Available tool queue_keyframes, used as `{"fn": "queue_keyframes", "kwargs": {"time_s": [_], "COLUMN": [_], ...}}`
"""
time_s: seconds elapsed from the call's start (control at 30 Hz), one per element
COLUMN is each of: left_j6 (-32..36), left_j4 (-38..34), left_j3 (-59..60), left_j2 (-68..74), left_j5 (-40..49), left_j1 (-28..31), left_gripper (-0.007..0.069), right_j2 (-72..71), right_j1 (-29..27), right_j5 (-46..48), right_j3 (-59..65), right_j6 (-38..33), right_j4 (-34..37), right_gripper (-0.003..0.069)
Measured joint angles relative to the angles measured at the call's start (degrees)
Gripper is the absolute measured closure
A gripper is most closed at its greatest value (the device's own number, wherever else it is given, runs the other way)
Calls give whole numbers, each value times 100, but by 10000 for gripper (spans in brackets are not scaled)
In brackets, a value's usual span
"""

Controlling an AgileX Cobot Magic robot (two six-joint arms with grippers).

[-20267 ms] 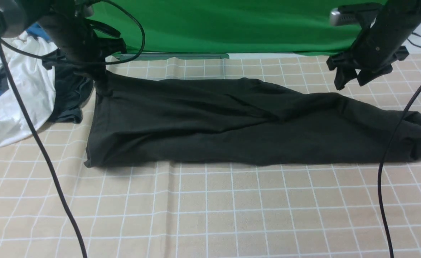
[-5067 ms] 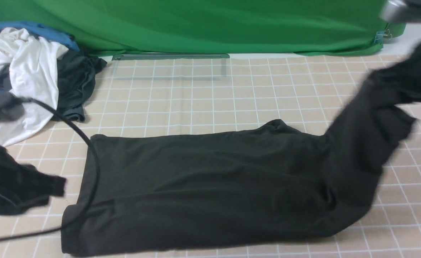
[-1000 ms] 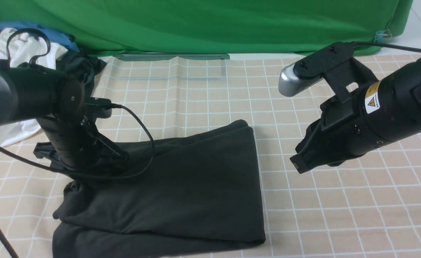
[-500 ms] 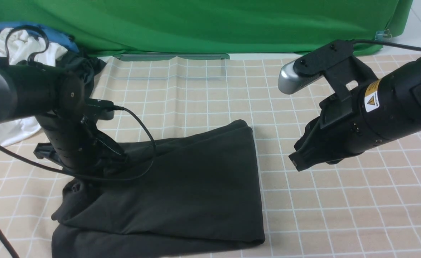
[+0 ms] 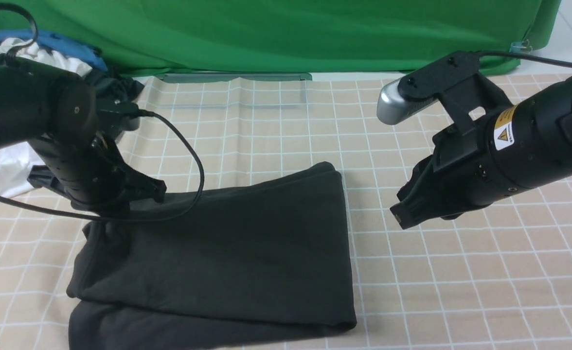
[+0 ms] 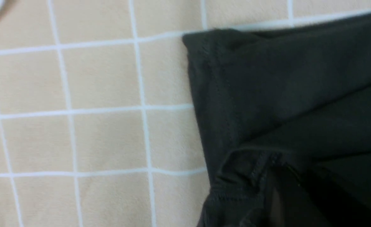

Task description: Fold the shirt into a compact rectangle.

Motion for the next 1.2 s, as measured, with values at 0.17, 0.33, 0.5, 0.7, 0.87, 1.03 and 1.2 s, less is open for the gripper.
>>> {"fn": "queue_keyframes", "kwargs": {"time_s": [0.17, 0.33, 0.5, 0.7, 0.87, 1.03, 1.2], "left_j6": [-439, -509, -529, -529, -489, 314, 785], "left_j4": [335, 312, 332, 576, 525, -594, -1554], "left_j3": [0, 0, 0, 0, -67, 76, 1018], "left_j2": [0, 5, 169, 312, 66, -556, -1009], "left_j5": [-198, -325, -807, -1095, -561, -310, -348], "left_j1": [0, 0, 0, 0, 0, 0, -5], "left_gripper": [587, 582, 487, 325, 319, 507, 608], "right_j2": [0, 0, 0, 0, 0, 0, 0], "right_j1": [0, 0, 0, 0, 0, 0, 0], "right_j5": [-38, -47, -66, -80, -52, -52, -17], "right_j3": [0, 0, 0, 0, 0, 0, 0], "right_j6": [0, 0, 0, 5, 5, 5, 5], "right_j4": [0, 0, 0, 4, 23, 102, 123], "right_gripper": [621, 621, 621, 621, 621, 621, 621]}}
